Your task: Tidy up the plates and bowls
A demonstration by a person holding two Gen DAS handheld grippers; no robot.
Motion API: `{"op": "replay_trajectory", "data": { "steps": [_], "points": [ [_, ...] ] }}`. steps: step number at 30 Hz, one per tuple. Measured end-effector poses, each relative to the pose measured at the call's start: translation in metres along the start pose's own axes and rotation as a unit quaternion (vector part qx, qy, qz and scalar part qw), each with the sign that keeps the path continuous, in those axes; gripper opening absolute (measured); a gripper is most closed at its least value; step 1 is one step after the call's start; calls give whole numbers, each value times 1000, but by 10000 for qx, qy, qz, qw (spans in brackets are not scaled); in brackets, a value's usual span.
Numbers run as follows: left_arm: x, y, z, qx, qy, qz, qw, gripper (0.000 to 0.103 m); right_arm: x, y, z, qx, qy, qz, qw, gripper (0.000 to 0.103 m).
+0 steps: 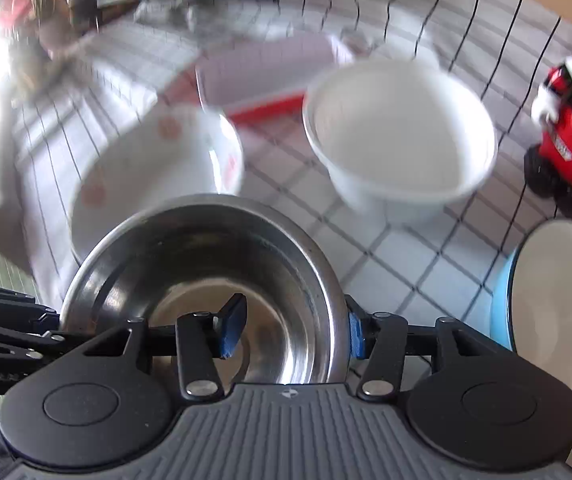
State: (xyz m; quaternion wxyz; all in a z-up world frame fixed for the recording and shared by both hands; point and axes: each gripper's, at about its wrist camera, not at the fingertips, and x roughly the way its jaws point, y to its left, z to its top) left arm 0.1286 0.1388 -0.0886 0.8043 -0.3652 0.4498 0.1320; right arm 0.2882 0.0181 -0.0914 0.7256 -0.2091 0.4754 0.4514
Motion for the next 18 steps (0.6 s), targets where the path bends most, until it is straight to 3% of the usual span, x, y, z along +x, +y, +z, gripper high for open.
{"op": "replay_trajectory", "data": {
  "steps": [5,7,10,18],
  "points": [
    [-22,39,38,67,-413,254,9988,26,10,35,37,155,-332,200,9991,57],
    [-21,49,53,313,-531,505,9968,26,26,50,52,184,-373,186,9990,59],
    [-14,63,68,560,-560,833,9934,27,53,64,66,291,-260,111,9992,59],
    [5,84,84,861,-500,970,9903,26,84,78,70,271,-123,-206,9993,58]
  ]
}}
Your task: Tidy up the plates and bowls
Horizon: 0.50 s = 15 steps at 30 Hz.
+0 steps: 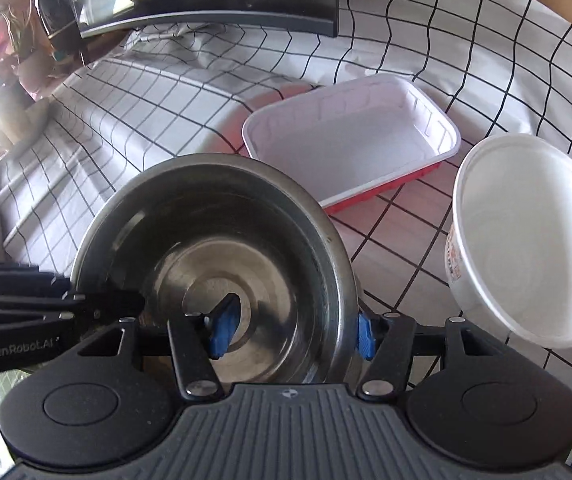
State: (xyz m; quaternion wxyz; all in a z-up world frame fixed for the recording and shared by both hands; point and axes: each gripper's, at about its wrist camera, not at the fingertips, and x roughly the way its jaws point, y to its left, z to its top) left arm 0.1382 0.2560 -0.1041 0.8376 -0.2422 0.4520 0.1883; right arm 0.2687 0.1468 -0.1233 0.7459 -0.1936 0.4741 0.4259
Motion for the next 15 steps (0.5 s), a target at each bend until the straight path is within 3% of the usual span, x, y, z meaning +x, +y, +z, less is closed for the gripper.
{"op": "replay_trajectory", "data": {
  "steps": [4,7,9,11,13,15],
  "points": [
    [1,1,0,276,-119,84,9995,24,0,0,-5,28,-63,6,10000,56],
    [-1,4,1,363,-139,74,9992,24,-6,6,-12,-142,-295,-225,9992,56],
    [-5,5,1,466,-252,227,9983,24,-10,10,-16,-293,-474,-453,9974,65],
    [-6,8,1,530,-349,425,9971,30,-12,7,-18,-249,-534,-462,9972,66],
    [-4,17,3,354,-294,234,9987,31,-8,-1,-19,-13,-475,-373,9982,73],
    [5,25,5,56,-91,-199,9997,31,0,-9,-19,282,-315,-187,9989,74]
  ]
}}
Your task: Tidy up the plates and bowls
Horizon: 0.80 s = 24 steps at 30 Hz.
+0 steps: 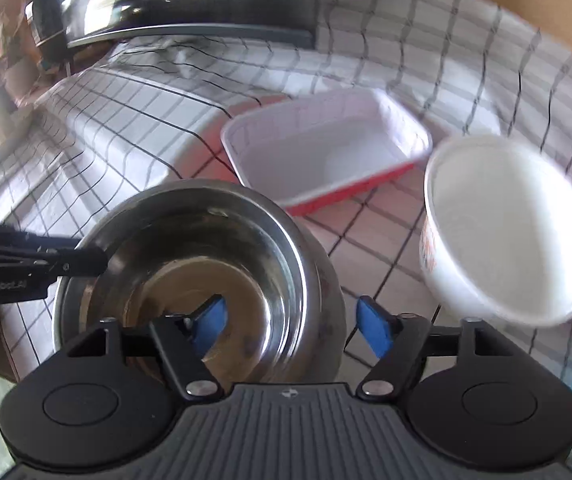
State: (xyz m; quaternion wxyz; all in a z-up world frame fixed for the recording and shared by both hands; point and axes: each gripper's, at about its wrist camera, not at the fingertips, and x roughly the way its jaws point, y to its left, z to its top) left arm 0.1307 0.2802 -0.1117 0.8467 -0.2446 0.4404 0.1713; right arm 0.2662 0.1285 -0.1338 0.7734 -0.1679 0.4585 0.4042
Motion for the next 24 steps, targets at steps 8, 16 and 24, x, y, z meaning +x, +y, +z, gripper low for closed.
{"op": "replay_trajectory", "data": {
  "steps": [8,16,24],
  "points": [
    [25,1,0,-115,310,-223,9992,36,21,-11,-10,744,440,512,9949,74],
    [30,0,6,-393,612,-323,9968,37,10,-25,-23,1099,548,683,9901,68],
    [42,-35,3,16,818,-584,9949,38,-7,-52,-41,1418,483,401,9879,68]
  ]
}}
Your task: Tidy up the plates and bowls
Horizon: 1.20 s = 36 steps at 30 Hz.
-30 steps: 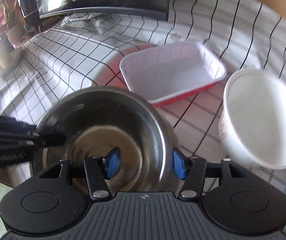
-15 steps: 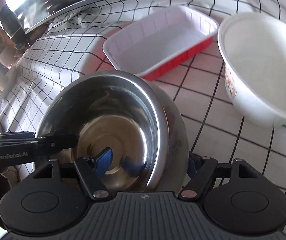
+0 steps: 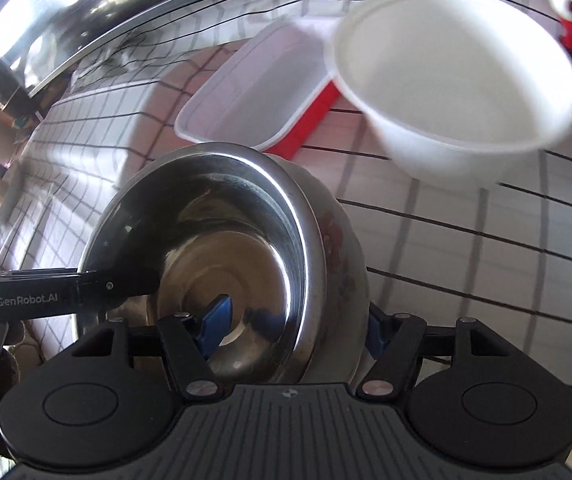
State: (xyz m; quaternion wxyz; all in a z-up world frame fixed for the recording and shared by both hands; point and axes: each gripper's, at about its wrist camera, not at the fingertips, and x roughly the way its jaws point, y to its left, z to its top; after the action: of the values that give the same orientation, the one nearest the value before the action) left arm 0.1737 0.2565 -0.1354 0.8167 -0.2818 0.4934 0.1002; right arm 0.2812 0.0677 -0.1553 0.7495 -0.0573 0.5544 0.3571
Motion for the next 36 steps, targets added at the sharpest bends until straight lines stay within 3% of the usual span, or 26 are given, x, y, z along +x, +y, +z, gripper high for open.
{"op": "replay_trajectory", "data": {
  "steps": [16,29,32,36],
  "points": [
    [10,-25,-5,305,160,-172,9993,40,-13,-15,-18,119,-68,-306,9994,68],
    [11,-24,-6,288,31,-273,9992,40,-13,-15,-20,69,-123,-455,9989,68],
    [10,-21,-6,256,10,-318,9992,35,-13,-14,-21,5,-140,-487,9987,68],
    [-3,-18,-6,324,-261,-273,9988,34,-26,-10,-22,-174,-398,-668,9968,74]
  ]
}}
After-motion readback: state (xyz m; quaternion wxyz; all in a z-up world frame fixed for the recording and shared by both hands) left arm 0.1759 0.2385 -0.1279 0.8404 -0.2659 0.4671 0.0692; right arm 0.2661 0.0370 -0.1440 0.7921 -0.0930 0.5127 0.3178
